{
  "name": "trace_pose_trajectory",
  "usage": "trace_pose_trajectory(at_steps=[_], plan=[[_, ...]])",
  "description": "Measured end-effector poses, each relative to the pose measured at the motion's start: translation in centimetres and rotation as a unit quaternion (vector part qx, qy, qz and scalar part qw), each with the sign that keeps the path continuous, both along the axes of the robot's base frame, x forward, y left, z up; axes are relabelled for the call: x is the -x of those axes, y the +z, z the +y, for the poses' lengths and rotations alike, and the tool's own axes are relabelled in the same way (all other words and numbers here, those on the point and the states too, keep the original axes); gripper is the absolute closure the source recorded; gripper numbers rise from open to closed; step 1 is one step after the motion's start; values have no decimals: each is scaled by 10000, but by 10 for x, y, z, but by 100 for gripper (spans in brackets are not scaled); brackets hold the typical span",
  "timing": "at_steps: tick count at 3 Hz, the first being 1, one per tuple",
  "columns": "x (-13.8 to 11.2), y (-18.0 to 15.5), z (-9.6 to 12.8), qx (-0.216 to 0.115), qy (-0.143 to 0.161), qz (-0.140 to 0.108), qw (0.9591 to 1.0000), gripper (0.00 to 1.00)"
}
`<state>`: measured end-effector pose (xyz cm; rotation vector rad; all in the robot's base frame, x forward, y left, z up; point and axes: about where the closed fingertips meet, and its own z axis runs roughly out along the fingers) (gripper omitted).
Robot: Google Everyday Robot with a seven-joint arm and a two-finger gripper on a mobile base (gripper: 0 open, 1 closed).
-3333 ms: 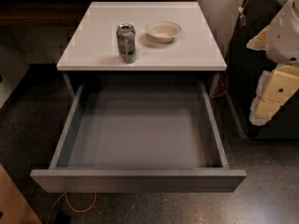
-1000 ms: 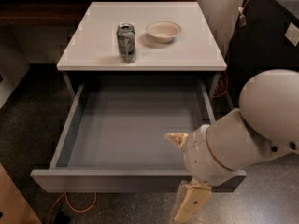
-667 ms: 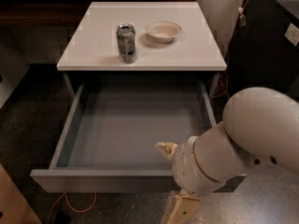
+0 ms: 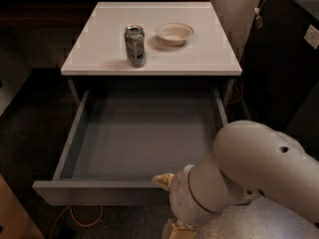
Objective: Close top drawer
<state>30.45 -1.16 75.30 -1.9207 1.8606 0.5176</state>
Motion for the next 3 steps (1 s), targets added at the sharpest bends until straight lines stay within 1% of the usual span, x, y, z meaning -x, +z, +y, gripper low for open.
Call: trace_pose_trajectory(at_steps=[1, 2, 3], plan=[[7, -27, 12, 195, 137, 34, 9997, 47], [6, -51, 17, 393, 126, 68, 9991, 78], [0, -66, 18, 493, -45, 116, 9987, 100]])
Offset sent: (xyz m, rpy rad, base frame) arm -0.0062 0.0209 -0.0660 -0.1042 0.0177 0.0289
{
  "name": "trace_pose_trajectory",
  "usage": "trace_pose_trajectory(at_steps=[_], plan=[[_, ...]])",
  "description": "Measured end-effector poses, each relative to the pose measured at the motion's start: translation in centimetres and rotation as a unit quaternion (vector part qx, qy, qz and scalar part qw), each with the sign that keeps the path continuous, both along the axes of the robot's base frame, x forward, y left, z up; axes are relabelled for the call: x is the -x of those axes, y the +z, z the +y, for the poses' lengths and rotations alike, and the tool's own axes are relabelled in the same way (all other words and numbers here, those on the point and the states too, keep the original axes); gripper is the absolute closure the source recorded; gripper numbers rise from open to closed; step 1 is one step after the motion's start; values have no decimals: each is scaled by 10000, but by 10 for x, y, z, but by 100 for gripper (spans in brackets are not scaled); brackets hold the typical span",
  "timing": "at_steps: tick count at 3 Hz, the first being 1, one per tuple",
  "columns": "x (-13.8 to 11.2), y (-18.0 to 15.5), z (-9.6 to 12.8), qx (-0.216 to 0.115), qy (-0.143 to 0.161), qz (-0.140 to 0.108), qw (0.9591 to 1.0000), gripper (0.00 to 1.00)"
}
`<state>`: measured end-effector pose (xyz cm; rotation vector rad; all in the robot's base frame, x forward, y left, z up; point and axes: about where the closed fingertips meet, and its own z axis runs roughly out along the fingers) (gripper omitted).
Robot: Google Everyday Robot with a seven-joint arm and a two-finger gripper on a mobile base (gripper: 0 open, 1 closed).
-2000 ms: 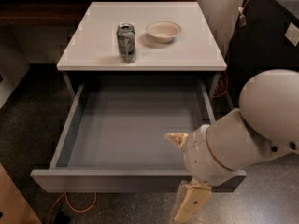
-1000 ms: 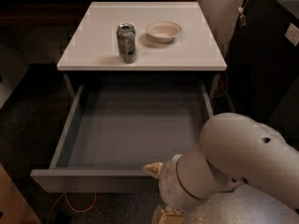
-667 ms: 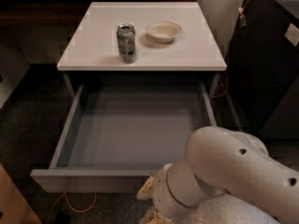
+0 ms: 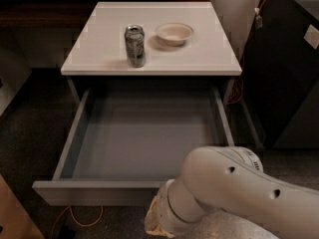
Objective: Close top drawer
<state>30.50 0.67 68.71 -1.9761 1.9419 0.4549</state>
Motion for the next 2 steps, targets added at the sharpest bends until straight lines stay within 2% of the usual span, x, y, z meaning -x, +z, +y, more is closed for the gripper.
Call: trace_pose_trajectory(at_steps=[1, 2], plan=[[-17, -9, -6, 132, -380, -11, 9992, 100], [-40, -13, -16, 273, -850, -67, 9960, 100]])
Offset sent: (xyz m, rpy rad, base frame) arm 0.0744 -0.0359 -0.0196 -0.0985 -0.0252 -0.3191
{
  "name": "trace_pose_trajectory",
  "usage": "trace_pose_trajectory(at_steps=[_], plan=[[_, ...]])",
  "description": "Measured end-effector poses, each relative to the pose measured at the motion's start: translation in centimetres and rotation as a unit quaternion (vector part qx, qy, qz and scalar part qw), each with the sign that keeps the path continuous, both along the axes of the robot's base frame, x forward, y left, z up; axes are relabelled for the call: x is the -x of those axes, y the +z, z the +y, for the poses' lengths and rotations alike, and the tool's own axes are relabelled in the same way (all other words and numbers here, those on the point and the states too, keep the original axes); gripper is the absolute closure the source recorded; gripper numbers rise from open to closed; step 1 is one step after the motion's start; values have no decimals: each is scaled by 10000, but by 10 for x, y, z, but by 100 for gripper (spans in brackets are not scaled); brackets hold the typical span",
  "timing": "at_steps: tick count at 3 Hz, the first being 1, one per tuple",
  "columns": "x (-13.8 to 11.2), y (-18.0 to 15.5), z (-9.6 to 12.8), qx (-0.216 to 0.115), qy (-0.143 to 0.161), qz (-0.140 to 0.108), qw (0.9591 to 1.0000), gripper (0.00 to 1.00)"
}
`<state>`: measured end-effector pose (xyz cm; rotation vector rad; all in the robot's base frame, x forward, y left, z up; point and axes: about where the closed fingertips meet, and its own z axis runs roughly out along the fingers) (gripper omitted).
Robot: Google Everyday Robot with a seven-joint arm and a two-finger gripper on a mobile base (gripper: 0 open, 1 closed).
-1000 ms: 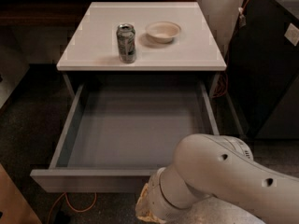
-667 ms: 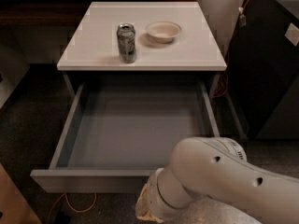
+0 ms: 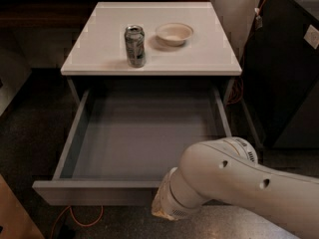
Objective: Close top drawer
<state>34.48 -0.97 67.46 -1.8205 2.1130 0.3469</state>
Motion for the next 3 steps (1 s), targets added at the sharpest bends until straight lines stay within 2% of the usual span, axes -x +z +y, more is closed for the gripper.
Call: trace_pose_trajectory(at_steps=[1, 3], plan=[[-20, -1, -12, 184, -334, 2, 9993, 100], [-17, -1, -15, 227, -514, -89, 9984, 100]])
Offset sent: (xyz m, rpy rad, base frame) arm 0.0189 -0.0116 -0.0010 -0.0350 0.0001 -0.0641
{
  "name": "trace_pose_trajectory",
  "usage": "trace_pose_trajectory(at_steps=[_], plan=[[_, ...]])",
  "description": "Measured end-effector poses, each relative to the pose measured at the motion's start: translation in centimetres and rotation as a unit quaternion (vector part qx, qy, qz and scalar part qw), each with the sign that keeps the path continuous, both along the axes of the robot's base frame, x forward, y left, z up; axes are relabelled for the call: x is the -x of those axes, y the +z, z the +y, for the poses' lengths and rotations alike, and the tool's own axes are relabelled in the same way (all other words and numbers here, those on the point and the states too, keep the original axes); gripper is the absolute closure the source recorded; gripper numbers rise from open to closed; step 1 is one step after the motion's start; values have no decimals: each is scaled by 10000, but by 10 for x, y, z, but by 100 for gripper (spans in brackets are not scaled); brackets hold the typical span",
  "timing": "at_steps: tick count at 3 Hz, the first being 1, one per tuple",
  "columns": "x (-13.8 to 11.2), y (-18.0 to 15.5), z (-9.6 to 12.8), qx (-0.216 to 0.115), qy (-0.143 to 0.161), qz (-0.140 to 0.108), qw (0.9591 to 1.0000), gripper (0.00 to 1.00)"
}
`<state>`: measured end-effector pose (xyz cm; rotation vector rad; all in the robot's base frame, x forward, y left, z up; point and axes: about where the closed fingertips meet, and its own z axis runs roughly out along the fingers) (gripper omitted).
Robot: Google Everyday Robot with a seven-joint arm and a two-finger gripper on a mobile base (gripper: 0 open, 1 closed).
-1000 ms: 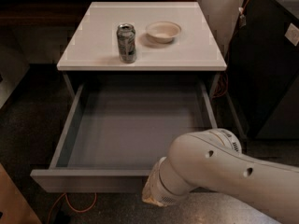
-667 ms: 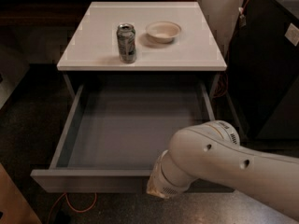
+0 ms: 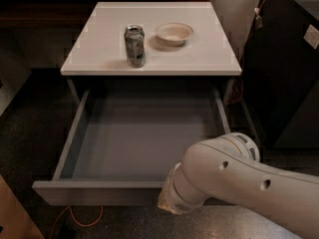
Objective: Close top drawer
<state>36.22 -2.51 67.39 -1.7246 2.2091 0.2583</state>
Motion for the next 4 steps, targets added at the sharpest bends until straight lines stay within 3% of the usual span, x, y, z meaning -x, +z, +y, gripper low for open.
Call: trace_pose_trajectory(at_steps=[2, 4], plan=[[-27, -12, 1, 96, -280, -220, 9993, 100], [-62, -13, 3, 183, -355, -398, 9984, 100]])
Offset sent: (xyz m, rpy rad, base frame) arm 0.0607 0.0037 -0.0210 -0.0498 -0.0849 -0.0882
